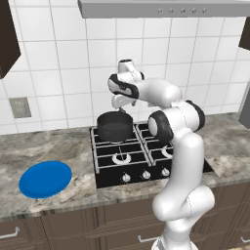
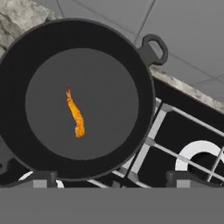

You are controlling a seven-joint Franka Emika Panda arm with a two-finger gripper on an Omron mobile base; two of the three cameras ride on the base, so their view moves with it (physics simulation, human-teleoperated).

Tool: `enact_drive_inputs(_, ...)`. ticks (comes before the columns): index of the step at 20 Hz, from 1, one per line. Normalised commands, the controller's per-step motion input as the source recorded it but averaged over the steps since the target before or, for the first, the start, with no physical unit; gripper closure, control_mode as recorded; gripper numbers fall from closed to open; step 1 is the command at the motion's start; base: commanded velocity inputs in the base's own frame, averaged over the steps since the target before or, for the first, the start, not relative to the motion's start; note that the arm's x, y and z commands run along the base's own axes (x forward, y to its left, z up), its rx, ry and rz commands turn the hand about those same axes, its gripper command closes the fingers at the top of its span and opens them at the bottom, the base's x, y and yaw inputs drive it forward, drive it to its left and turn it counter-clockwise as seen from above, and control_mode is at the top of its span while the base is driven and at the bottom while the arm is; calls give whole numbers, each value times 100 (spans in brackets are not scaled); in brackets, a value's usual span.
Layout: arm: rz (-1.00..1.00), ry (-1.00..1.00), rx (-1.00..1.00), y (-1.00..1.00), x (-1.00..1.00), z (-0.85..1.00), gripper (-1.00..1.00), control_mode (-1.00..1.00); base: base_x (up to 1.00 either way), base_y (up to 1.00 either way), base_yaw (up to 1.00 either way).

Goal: Retrieve the frozen meat and place it in the pot on a burner. Then turn the burner on.

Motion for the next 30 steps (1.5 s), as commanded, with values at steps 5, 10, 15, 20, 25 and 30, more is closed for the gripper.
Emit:
enact_drive_inputs(5,-23,0,4,-31,-32,13,-100,-100,0,0,0)
enact_drive_inputs(10,-15,-9,3,-36,-53,0,-100,-100,0,0,0)
enact_drive_inputs(15,-6,-10,3,-32,-59,0,-100,-100,0,0,0)
enact_drive_inputs(20,-3,-24,6,-15,-50,0,-100,-100,0,0,0)
enact_drive_inputs(25,-3,-27,6,-1,-34,0,-100,-100,0,0,0)
enact_drive_inputs(30,-8,-4,6,-5,-27,7,-100,-100,0,0,0)
